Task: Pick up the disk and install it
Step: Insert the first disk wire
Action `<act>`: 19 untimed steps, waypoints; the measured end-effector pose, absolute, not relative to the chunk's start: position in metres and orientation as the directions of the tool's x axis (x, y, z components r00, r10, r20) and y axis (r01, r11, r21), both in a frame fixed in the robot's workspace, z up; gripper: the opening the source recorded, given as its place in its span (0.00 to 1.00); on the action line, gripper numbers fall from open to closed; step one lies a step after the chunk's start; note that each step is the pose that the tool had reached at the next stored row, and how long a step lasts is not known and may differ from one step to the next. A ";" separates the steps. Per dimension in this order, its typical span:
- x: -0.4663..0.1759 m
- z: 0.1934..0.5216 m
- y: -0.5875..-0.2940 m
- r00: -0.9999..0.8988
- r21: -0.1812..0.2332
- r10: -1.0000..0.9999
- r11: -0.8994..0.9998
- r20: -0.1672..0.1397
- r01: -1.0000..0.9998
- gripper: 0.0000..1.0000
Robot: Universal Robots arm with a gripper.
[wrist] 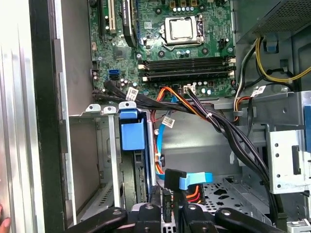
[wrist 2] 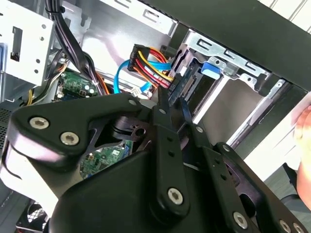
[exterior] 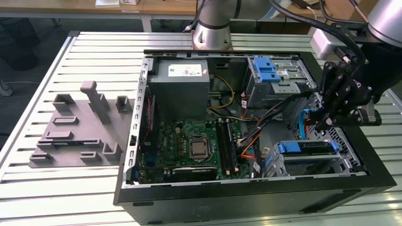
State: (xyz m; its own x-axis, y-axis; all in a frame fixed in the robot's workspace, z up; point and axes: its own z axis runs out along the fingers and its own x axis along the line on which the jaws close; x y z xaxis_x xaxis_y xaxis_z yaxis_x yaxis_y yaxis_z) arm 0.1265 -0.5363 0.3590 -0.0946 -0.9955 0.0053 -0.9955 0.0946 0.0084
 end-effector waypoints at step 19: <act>0.127 0.353 -0.535 -0.095 0.008 -0.996 0.095 0.005 -0.995 0.17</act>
